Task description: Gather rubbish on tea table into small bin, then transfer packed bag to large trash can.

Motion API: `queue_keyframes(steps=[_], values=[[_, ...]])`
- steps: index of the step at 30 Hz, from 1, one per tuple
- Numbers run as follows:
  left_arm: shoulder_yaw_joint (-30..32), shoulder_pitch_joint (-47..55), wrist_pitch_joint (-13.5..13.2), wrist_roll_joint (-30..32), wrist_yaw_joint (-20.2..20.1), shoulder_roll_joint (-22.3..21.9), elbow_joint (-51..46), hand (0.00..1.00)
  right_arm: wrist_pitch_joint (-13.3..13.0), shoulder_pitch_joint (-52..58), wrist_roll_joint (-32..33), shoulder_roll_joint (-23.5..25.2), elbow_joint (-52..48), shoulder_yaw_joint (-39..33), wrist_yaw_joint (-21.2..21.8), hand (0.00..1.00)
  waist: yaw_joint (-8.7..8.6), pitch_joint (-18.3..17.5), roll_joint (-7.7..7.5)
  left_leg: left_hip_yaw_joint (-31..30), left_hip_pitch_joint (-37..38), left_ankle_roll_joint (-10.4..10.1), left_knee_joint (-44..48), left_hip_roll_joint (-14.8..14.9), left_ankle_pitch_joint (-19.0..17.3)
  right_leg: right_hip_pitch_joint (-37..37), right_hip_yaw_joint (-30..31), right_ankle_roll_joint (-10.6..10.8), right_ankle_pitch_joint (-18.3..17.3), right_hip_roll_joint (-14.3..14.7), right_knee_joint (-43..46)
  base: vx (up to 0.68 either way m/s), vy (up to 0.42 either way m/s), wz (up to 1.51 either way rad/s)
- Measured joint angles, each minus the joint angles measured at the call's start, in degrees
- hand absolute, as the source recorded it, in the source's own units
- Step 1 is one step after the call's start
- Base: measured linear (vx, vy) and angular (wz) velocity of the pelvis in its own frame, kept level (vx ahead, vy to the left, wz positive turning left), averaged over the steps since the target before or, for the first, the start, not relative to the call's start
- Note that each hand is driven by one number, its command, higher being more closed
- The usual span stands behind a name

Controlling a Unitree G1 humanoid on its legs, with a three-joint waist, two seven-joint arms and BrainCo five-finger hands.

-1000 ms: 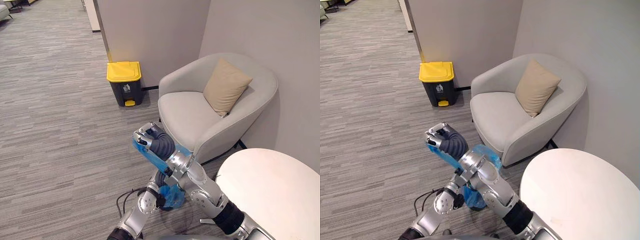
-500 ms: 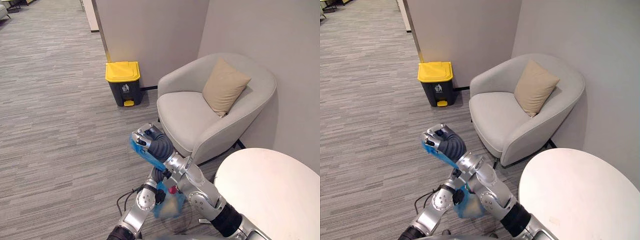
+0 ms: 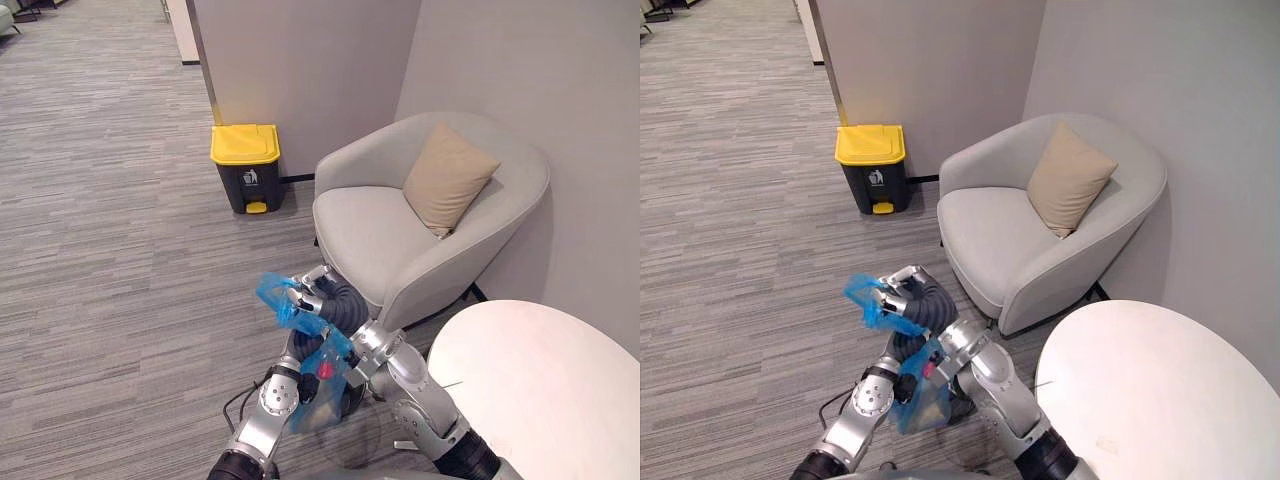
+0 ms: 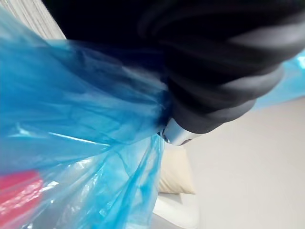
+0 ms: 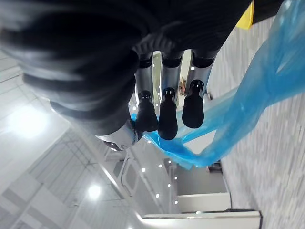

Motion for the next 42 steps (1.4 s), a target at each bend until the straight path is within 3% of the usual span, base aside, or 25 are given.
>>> queue_keyframes(steps=[5,9,15,23,29,42], values=[[2.5,0.1,-0.8,0.0,0.0,0.2,1.2,1.0,-2.3,1.8,-13.8,-2.5,0.1,-1.9,-1.7,0.0,-0.14,0.0,-0.01,0.0,0.1,0.0,0.0,0.0,0.0,0.1,0.0,0.0,0.0,0.0,0.0,0.0,0.0,0.0],[3.1,0.4,-1.0,0.0,0.1,0.5,1.7,1.0,-4.0,3.0,-21.2,-3.8,0.2,-2.5,-3.6,0.0,-0.03,0.0,-0.02,0.0,0.2,0.0,0.0,0.0,0.0,0.1,0.0,0.0,0.0,0.0,0.0,0.0,0.0,0.0],[6.1,1.1,-1.1,-0.1,0.3,0.5,3.1,1.0,-4.3,4.2,-27.1,-3.9,2.5,-3.6,-5.7,0.0,-0.08,0.0,-0.01,0.0,0.4,0.0,0.0,0.0,0.0,0.4,0.0,0.0,0.0,0.0,0.0,0.0,0.0,0.0],[12.5,5.6,-1.1,-1.8,0.1,1.6,3.5,1.0,-4.5,7.0,-27.6,-2.4,7.9,-12.2,-8.7,0.0,-0.08,0.5,0.2,0.0,0.7,-0.4,-0.3,-0.2,-0.3,0.9,-0.1,0.3,-0.2,-0.1,-0.6,0.0,0.0,0.0],[18.3,8.1,-1.1,-3.6,-0.6,1.5,4.3,1.0,-4.0,8.1,-22.3,-0.3,16.3,-20.0,-9.6,0.0,-0.12,1.9,1.34,0.0,0.6,-0.5,-0.3,-0.5,-0.5,0.7,-0.1,0.3,-0.2,-0.4,-0.9,0.0,0.0,0.0],[20.9,11.4,-0.9,-5.7,-5.0,1.2,13.0,1.0,-1.4,10.4,-19.2,2.0,37.2,-27.1,-10.0,0.0,0.03,3.2,2.42,0.3,1.1,-0.4,0.0,-1.0,-0.8,1.0,0.3,0.3,-0.2,-0.6,-0.8,0.0,0.0,0.0]])
